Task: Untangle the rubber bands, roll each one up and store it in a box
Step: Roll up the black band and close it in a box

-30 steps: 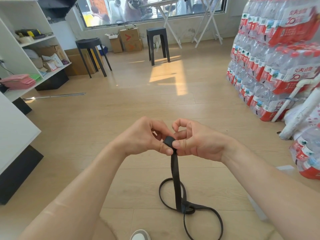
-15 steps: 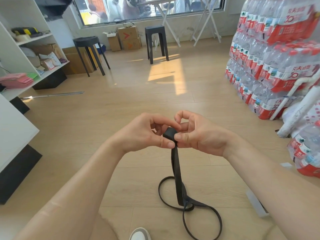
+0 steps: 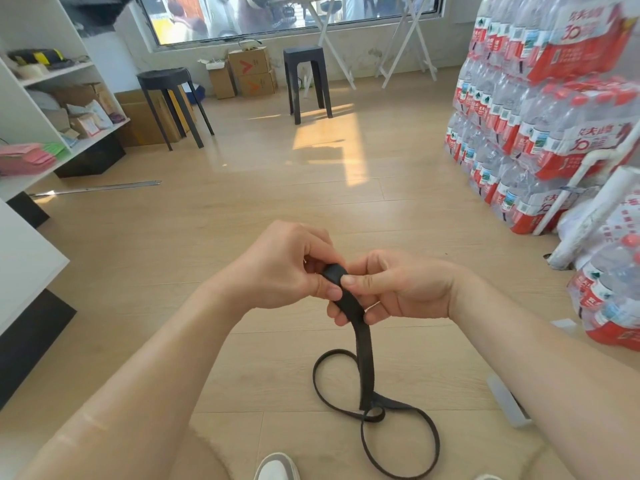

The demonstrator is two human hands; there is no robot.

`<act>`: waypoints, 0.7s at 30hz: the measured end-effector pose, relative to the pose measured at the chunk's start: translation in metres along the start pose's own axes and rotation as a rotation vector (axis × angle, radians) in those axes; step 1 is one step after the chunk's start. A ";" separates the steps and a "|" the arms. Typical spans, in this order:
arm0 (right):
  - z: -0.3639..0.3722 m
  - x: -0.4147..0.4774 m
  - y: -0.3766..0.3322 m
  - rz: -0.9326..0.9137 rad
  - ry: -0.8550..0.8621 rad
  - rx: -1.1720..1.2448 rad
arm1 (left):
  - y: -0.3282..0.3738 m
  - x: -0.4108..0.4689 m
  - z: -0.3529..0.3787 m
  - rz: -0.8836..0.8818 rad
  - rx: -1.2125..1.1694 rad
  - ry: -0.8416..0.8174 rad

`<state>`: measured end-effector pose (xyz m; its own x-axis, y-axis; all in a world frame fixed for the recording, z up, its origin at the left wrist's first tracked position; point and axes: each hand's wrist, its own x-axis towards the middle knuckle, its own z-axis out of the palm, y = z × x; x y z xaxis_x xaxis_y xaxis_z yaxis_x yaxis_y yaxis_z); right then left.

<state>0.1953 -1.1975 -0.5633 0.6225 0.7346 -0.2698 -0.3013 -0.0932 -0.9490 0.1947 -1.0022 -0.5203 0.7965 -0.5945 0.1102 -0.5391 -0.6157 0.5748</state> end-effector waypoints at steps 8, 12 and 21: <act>0.011 0.010 0.005 0.015 0.259 -0.092 | -0.003 0.004 0.009 -0.003 0.304 -0.032; 0.008 0.009 0.005 -0.036 0.285 -0.070 | -0.007 0.006 0.015 -0.056 0.152 0.039; 0.000 0.001 -0.001 -0.170 0.135 0.138 | -0.009 0.003 0.004 -0.135 -0.395 -0.058</act>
<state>0.1959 -1.1969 -0.5626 0.7605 0.6349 -0.1360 -0.2739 0.1238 -0.9537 0.2010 -1.0004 -0.5286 0.8297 -0.5575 -0.0269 -0.2756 -0.4512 0.8488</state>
